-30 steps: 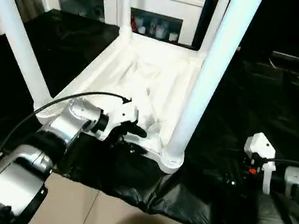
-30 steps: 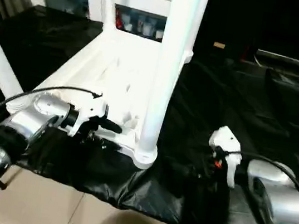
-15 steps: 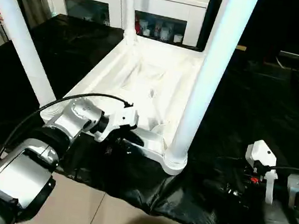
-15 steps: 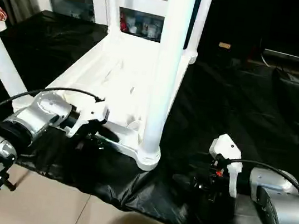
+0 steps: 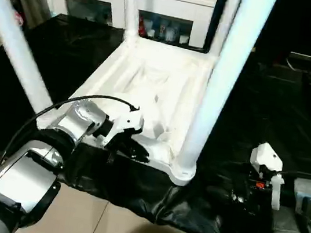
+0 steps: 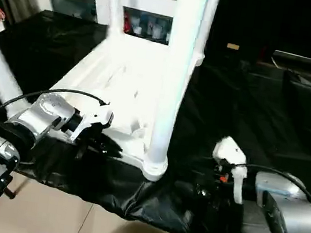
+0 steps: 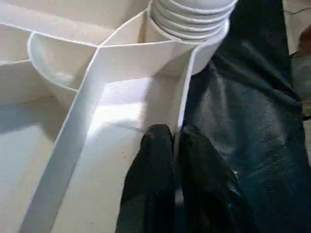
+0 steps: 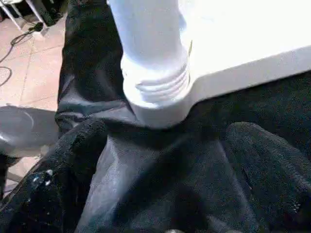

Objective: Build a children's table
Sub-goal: Rotate table base, then rotate leg to tighten

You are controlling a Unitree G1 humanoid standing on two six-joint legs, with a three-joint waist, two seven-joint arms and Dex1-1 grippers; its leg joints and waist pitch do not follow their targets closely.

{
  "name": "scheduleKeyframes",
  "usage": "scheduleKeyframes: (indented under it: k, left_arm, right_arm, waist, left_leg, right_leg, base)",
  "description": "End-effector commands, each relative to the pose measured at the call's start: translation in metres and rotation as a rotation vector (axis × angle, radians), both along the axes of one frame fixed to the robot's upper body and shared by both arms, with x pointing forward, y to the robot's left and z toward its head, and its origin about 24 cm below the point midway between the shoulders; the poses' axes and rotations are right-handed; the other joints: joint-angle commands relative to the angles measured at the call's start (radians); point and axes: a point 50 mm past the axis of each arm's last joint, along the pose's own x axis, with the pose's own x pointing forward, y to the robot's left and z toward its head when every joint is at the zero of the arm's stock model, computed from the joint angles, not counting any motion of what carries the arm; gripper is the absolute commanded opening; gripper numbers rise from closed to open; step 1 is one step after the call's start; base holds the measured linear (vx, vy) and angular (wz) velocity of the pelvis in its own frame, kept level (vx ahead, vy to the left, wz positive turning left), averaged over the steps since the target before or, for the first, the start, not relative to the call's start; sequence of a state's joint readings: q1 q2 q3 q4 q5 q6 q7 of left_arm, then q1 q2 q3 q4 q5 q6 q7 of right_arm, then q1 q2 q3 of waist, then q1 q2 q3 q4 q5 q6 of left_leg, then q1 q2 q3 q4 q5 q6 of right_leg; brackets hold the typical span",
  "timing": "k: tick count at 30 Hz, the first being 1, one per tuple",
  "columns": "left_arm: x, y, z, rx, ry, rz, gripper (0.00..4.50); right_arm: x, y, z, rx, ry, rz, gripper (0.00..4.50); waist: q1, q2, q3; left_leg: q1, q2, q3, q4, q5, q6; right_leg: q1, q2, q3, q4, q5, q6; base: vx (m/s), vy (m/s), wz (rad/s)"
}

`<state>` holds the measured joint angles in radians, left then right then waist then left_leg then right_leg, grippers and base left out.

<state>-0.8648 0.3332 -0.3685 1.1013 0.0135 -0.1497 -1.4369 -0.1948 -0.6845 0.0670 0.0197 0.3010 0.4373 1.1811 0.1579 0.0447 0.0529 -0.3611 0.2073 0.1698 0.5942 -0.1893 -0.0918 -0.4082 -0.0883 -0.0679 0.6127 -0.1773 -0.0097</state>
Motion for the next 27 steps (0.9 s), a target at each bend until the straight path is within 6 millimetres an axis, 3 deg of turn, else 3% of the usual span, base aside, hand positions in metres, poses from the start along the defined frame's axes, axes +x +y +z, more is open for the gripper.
scheduleKeyframes:
  k: [1, 3, 4, 6, 7, 9, 10, 11, 14, 15, 16, 18, 21, 22, 25, 27]
  left_arm:
    - [-0.006, 0.009, -0.014, 0.011, 0.031, 0.080, 0.03]
    - [-0.010, 0.008, -0.024, 0.025, 0.018, 0.128, 0.01]
    - [-0.010, 0.008, -0.024, 0.025, 0.018, 0.128, 0.01]
    - [-0.011, 0.008, -0.027, 0.030, 0.004, 0.150, 0.01]
    - [-0.012, 0.004, -0.029, 0.015, -0.020, 0.181, 0.01]
    - [-0.012, -0.001, -0.030, -0.002, -0.051, 0.214, 0.01]
    - [-0.013, -0.005, -0.030, -0.014, -0.079, 0.223, 0.01]
    - [-0.014, -0.009, -0.030, -0.028, -0.098, 0.227, 0.01]
    - [-0.016, -0.014, -0.029, -0.044, -0.118, 0.225, 0.01]
    - [-0.018, -0.017, -0.029, -0.053, -0.119, 0.219, 0.01]
    - [-0.020, -0.019, -0.028, -0.059, -0.112, 0.212, 0.01]
    - [-0.022, -0.020, -0.027, -0.052, -0.100, 0.198, 0.01]
    - [-0.025, -0.020, -0.027, -0.027, -0.084, 0.171, 0.01]
    - [-0.026, -0.020, -0.026, -0.022, -0.078, 0.165, 0.01]
    - [-0.028, -0.019, -0.024, -0.002, -0.072, 0.151, 0.00]
    - [-0.028, -0.018, -0.023, 0.002, -0.073, 0.155, 0.00]
  right_arm:
    - [0.007, 0.004, 0.002, -0.010, -0.053, -0.013, 4.50]
    - [0.012, 0.009, 0.003, -0.006, -0.089, -0.018, 4.50]
    - [0.012, 0.009, 0.003, -0.006, -0.089, -0.018, 4.50]
    - [0.014, 0.011, 0.002, -0.004, -0.101, -0.024, 4.50]
    - [0.016, 0.013, 0.002, 0.001, -0.113, -0.031, 4.50]
    - [0.017, 0.016, 0.001, 0.006, -0.119, -0.036, 4.50]
    - [0.018, 0.019, 0.000, 0.013, -0.115, -0.026, 4.50]
    - [0.018, 0.023, -0.002, 0.016, -0.108, -0.010, 4.50]
    - [0.017, 0.028, -0.004, 0.018, -0.097, 0.014, 4.50]
    - [0.019, 0.031, -0.006, -0.006, -0.105, 0.024, 4.50]
    - [0.024, 0.034, -0.009, -0.033, -0.128, 0.022, 4.50]
    - [0.031, 0.039, -0.012, -0.057, -0.148, 0.005, 4.50]
    - [0.043, 0.046, -0.015, -0.067, -0.175, -0.041, 4.50]
    - [0.046, 0.047, -0.015, -0.063, -0.176, -0.048, 4.50]
    - [0.051, 0.052, -0.017, -0.042, -0.170, -0.048, 4.23]
    - [0.051, 0.053, -0.018, -0.037, -0.165, -0.041, 4.23]
  waist:
    - [0.008, -0.033, -0.067]
    - [0.003, -0.030, -0.065]
    - [0.002, -0.028, -0.066]
    - [0.000, -0.029, -0.062]
    - [0.000, -0.033, -0.061]
    - [-0.005, -0.031, -0.061]
    - [-0.010, -0.041, -0.060]
    - [-0.011, -0.035, -0.062]
    - [-0.014, -0.034, -0.063]
    - [-0.018, -0.047, -0.062]
    - [-0.019, -0.041, -0.063]
    - [-0.023, -0.040, -0.064]
    - [-0.031, -0.045, -0.065]
    - [-0.031, -0.039, -0.067]
    - [-0.033, -0.042, -0.072]
    - [-0.033, -0.041, -0.072]
  left_leg:
    - [-0.004, 0.016, 0.001, -0.064, -0.147, 0.068]
    - [-0.006, 0.016, 0.000, -0.066, -0.154, 0.062]
    - [-0.002, 0.018, -0.001, -0.068, -0.170, 0.057]
    - [-0.002, 0.017, -0.001, -0.071, -0.185, 0.054]
    - [0.003, 0.016, 0.001, -0.072, -0.200, 0.053]
    - [0.002, 0.017, -0.002, -0.075, -0.215, 0.045]
    - [0.001, 0.015, -0.001, -0.075, -0.220, 0.044]
    - [0.001, 0.017, -0.003, -0.076, -0.213, 0.046]
    - [0.004, 0.017, -0.002, -0.076, -0.211, 0.047]
    - [0.000, 0.016, 0.000, -0.076, -0.205, 0.050]
    - [0.002, 0.018, -0.001, -0.078, -0.208, 0.044]
    - [0.004, 0.017, -0.002, -0.078, -0.210, 0.037]
    - [0.006, 0.016, 0.000, -0.078, -0.213, 0.035]
    - [0.007, 0.018, -0.001, -0.079, -0.209, 0.033]
    - [0.005, 0.018, 0.001, -0.073, -0.160, 0.045]
    - [0.003, 0.016, 0.002, -0.071, -0.145, 0.055]
  right_leg:
    - [0.062, -0.060, 0.035, -0.076, -0.250, -0.194]
    - [0.061, -0.060, 0.034, -0.077, -0.273, -0.190]
    - [0.059, -0.061, 0.034, -0.079, -0.297, -0.183]
    - [0.059, -0.059, 0.035, -0.083, -0.326, -0.169]
    - [0.057, -0.058, 0.035, -0.089, -0.359, -0.156]
    - [0.058, -0.060, 0.035, -0.088, -0.372, -0.152]
    - [0.060, -0.059, 0.035, -0.091, -0.387, -0.143]
    - [0.059, -0.060, 0.036, -0.089, -0.382, -0.143]
    - [0.057, -0.058, 0.037, -0.089, -0.369, -0.141]
    - [0.059, -0.055, 0.037, -0.089, -0.358, -0.139]
    - [0.056, -0.058, 0.037, -0.087, -0.360, -0.142]
    - [0.053, -0.058, 0.036, -0.086, -0.359, -0.148]
    - [0.052, -0.055, 0.039, -0.082, -0.316, -0.164]
    - [0.052, -0.056, 0.039, -0.080, -0.291, -0.177]
    - [0.057, -0.052, 0.040, -0.064, -0.151, -0.216]
    - [0.060, -0.051, 0.038, -0.060, -0.116, -0.228]
  base:
    - [0.000, 0.000, 0.00]
    - [0.000, 0.000, 0.00]
    - [0.000, 0.000, 0.00]
    - [0.000, 0.000, 0.00]
    - [0.000, 0.000, 0.00]
    - [0.000, 0.000, 0.00]
    - [0.000, 0.000, 0.00]
    - [0.000, 0.000, 0.00]
    - [0.000, 0.000, 0.00]
    - [0.000, 0.000, 0.00]
    - [0.000, 0.000, 0.00]
    - [0.000, 0.000, 0.00]
    - [0.000, 0.000, 0.00]
    - [0.000, 0.000, 0.00]
    - [0.000, 0.000, 0.00]
    - [0.000, 0.000, 0.00]
